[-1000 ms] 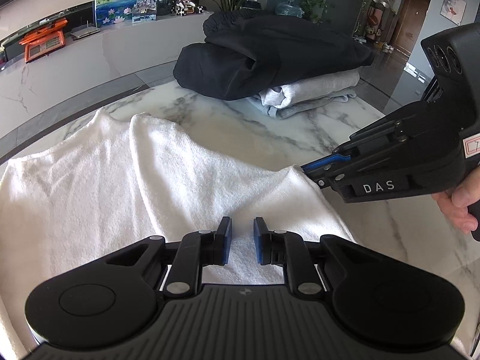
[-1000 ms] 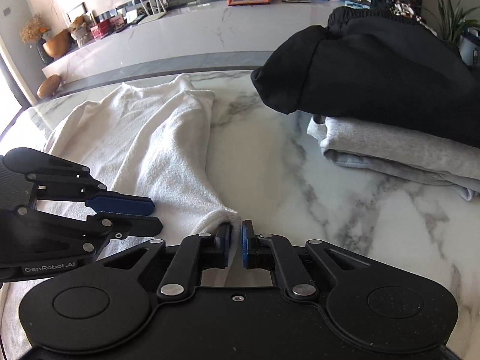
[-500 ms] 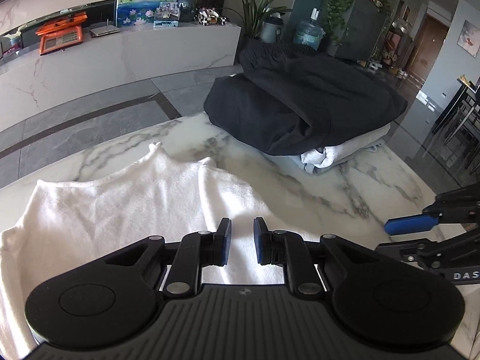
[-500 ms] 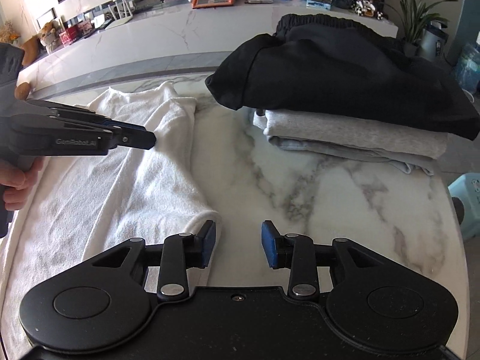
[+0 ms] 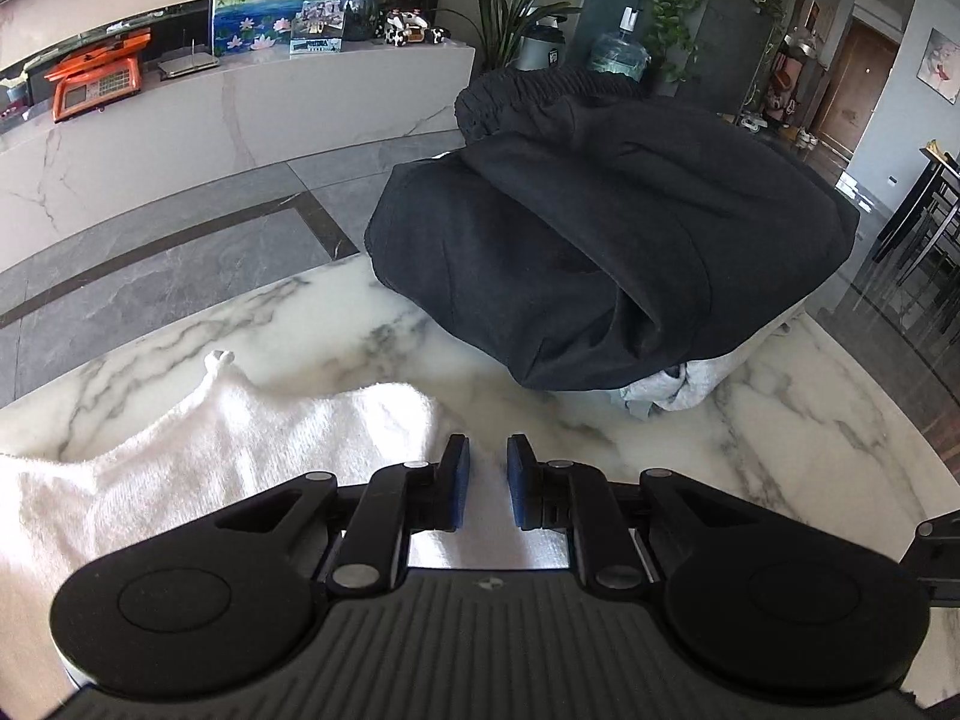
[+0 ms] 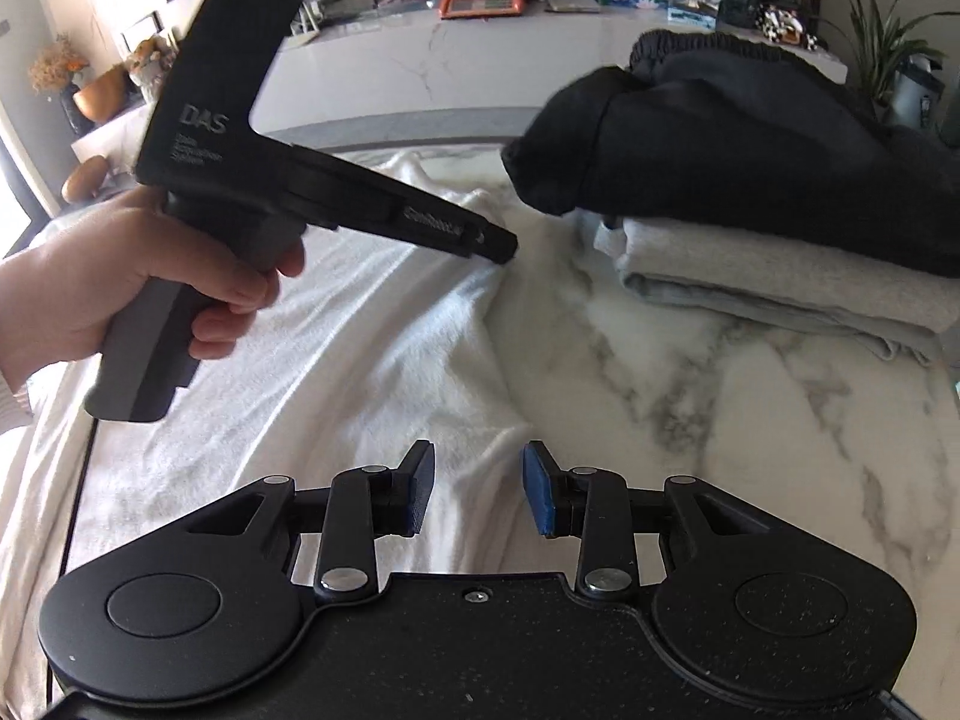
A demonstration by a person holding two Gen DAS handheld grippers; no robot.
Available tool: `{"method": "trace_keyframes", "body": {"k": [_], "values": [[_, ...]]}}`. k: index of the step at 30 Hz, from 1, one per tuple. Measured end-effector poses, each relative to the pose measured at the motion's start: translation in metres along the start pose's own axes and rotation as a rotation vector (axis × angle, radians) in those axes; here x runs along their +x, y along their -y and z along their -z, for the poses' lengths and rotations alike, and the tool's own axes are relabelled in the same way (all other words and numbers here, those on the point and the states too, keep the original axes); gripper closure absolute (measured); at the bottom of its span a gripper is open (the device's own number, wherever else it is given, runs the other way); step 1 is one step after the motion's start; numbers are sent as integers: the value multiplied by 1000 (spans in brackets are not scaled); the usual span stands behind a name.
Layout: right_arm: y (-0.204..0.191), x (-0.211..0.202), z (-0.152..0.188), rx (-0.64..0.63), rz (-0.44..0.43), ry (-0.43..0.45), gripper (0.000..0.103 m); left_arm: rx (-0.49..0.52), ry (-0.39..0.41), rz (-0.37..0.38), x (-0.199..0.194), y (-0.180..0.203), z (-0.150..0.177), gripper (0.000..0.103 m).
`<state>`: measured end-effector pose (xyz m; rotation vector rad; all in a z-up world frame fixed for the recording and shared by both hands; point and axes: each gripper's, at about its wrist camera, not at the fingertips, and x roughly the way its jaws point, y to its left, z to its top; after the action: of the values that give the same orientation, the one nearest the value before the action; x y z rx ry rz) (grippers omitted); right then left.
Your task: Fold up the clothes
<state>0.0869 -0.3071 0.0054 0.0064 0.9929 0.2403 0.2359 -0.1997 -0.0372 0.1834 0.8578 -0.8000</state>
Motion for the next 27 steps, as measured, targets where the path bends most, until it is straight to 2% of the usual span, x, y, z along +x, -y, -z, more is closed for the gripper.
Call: {"method": "trace_keyframes", "body": {"k": [4,8,13,17,19,23,27], "values": [[12,-1,8,26,46,-21,73,7,19,-52,-5,-4,5,89],[17,-5,10,55,64,-18,77,-34,42,-91,-13,-9,10,88],[23,-16,15,114,89,-16,77,-83,90,-126,-43,-16,14,88],[28,-30,25,152,111,-3,77,-108,82,-156,-76,-20,27,88],[24,-40,34,154,124,7,77,-109,68,-188,-97,-18,42,88],[9,-62,62,169,42,11,77,-121,23,-246,-132,-15,78,88],[-15,-75,84,141,4,-8,78,-131,-30,-311,-165,-14,118,88]]}}
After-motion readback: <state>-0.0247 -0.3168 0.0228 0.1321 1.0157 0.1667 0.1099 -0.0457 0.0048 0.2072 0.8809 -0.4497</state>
